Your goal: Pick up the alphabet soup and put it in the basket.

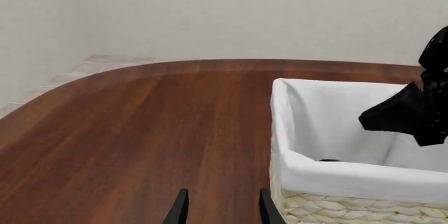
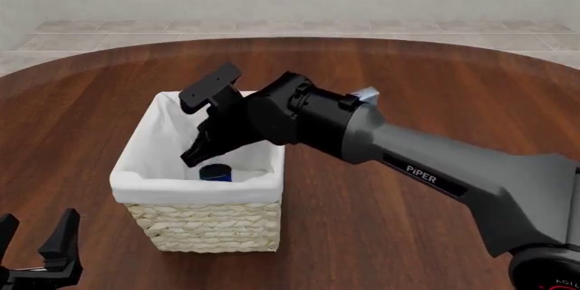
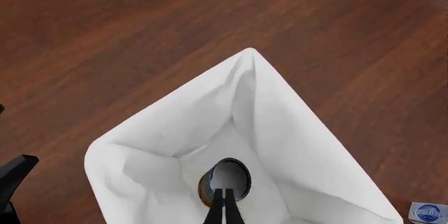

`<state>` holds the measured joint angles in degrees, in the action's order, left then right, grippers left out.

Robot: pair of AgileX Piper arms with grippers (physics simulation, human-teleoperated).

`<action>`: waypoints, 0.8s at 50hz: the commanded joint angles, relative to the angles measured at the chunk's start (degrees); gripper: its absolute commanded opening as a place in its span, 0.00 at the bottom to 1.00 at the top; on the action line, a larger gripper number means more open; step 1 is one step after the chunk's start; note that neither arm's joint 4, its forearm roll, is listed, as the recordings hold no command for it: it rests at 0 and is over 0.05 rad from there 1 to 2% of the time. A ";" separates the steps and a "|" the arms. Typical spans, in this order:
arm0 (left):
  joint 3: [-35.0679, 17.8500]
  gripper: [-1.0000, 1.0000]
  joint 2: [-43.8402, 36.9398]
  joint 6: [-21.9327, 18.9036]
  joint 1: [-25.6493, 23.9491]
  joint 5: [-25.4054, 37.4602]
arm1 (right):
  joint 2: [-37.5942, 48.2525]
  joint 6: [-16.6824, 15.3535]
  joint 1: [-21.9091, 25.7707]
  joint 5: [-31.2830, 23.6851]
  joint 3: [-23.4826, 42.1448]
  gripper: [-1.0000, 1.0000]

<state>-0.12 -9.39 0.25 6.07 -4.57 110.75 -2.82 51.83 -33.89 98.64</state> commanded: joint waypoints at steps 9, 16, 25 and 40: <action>0.00 1.00 -0.55 0.02 -0.04 -0.30 | -0.25 0.02 -0.69 0.10 0.03 1.00; 0.00 1.00 -0.64 0.08 -0.05 -0.35 | -0.37 -0.04 -0.64 0.05 -0.11 1.00; 0.01 1.00 -0.81 -0.02 0.00 -0.44 | -1.15 -0.16 -0.14 -0.47 0.07 1.00; 0.01 1.00 -1.58 -0.16 -0.35 -0.86 | -5.10 -1.65 -0.22 -3.25 1.43 1.00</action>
<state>-0.11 -10.54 0.18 5.88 -5.20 107.56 -3.70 51.59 -35.93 99.58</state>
